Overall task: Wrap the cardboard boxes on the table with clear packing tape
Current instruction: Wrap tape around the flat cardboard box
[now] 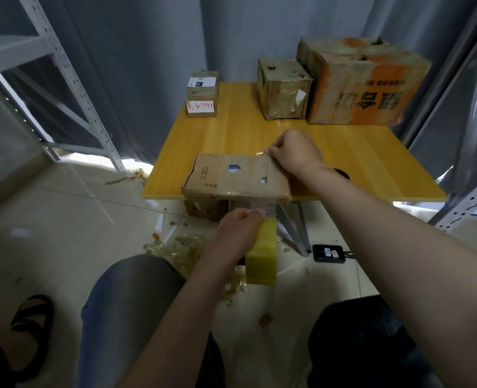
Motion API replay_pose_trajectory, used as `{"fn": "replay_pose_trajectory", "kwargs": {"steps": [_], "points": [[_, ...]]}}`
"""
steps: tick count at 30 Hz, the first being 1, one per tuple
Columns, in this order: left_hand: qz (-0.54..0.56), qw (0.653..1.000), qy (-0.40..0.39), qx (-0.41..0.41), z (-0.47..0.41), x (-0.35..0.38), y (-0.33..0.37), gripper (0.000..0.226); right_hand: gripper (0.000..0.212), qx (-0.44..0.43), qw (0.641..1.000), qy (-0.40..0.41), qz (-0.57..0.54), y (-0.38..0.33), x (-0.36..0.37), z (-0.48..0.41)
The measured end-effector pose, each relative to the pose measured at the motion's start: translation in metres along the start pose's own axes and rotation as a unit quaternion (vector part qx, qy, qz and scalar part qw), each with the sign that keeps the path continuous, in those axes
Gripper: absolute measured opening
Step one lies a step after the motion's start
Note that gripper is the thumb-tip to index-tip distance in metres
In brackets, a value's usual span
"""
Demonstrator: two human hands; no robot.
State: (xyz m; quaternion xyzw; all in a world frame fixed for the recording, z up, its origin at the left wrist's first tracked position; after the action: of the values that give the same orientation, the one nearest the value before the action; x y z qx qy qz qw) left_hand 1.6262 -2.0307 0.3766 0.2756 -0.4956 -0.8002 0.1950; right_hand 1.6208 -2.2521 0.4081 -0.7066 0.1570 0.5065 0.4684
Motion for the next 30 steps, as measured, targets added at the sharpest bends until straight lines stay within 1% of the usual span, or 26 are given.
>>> {"fn": "replay_pose_trajectory", "kwargs": {"steps": [3, 4, 5, 7, 8, 10, 12, 15, 17, 19, 21, 22, 24, 25, 27, 29, 30], "points": [[0.024, 1.0, -0.003, -0.016, 0.0, 0.0, -0.001, 0.022, 0.052, -0.037, 0.998, 0.029, 0.039, 0.001, 0.004, 0.007], [0.029, 0.999, -0.003, -0.02, -0.002, 0.0, -0.002, 0.023, 0.056, -0.06, 0.997, 0.042, 0.033, 0.001, 0.003, 0.009], [0.031, 0.999, -0.004, -0.021, -0.003, 0.0, -0.003, 0.026, 0.051, -0.091, 0.994, 0.052, 0.021, 0.001, 0.003, 0.01], [0.037, 0.999, -0.011, -0.023, -0.004, 0.001, -0.005, 0.033, 0.034, -0.152, 0.987, 0.049, 0.007, 0.004, 0.003, 0.012], [0.04, 0.999, -0.013, -0.022, -0.004, 0.001, -0.005, 0.035, 0.034, -0.166, 0.985, 0.036, 0.003, 0.006, 0.004, 0.011], [0.04, 0.999, -0.012, -0.016, -0.004, 0.001, -0.008, 0.034, 0.038, -0.16, 0.987, 0.009, -0.001, 0.008, 0.005, 0.009], [0.042, 0.999, -0.012, -0.017, -0.003, 0.002, -0.008, 0.027, 0.044, -0.137, 0.991, 0.002, 0.013, 0.011, 0.006, 0.005], [0.053, 0.998, -0.012, -0.02, -0.001, 0.001, -0.011, 0.018, 0.055, -0.095, 0.994, 0.017, 0.056, 0.012, 0.008, -0.002], [0.064, 0.997, -0.027, -0.015, 0.001, 0.002, -0.012, 0.022, 0.059, -0.072, 0.994, 0.028, 0.074, 0.012, 0.009, -0.003], [0.069, 0.997, -0.034, -0.004, 0.001, 0.002, -0.013, 0.026, 0.059, -0.062, 0.991, 0.058, 0.102, 0.01, 0.008, 0.0], [0.065, 0.997, -0.03, 0.011, 0.0, 0.003, -0.012, 0.028, 0.052, -0.084, 0.98, 0.124, 0.128, 0.004, 0.004, 0.01], [0.063, 0.997, -0.028, 0.015, 0.0, 0.004, -0.012, 0.028, 0.047, -0.097, 0.975, 0.161, 0.121, 0.001, 0.001, 0.016], [0.069, 0.997, -0.026, 0.016, 0.002, 0.006, -0.011, 0.025, 0.039, -0.1, 0.972, 0.206, 0.054, -0.004, -0.009, 0.029], [0.077, 0.997, -0.026, 0.015, 0.003, 0.007, -0.01, 0.025, 0.041, -0.085, 0.976, 0.202, 0.021, -0.007, -0.015, 0.035], [0.086, 0.996, -0.025, 0.014, 0.003, 0.008, -0.008, 0.027, 0.05, -0.021, 0.988, 0.149, 0.02, -0.011, -0.026, 0.048], [0.083, 0.996, -0.023, 0.008, 0.005, 0.008, -0.005, 0.03, 0.059, 0.059, 0.994, 0.069, 0.062, -0.011, -0.036, 0.063], [0.083, 0.996, -0.022, 0.003, 0.007, 0.009, -0.004, 0.031, 0.065, 0.098, 0.992, 0.013, 0.073, -0.011, -0.04, 0.074]]}}
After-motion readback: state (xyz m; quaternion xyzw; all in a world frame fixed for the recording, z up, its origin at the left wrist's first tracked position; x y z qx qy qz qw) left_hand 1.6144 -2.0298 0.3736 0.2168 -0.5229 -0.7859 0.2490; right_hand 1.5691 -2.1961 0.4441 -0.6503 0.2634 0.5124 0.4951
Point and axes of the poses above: each hand's wrist, its own z-axis away from the middle knuckle, its own x-axis out of the palm, y = z × x, the point moved 1 cm from there along -z, towards the middle knuckle, and after that the axes turned 7 degrees about x, right-handed, at the moved point
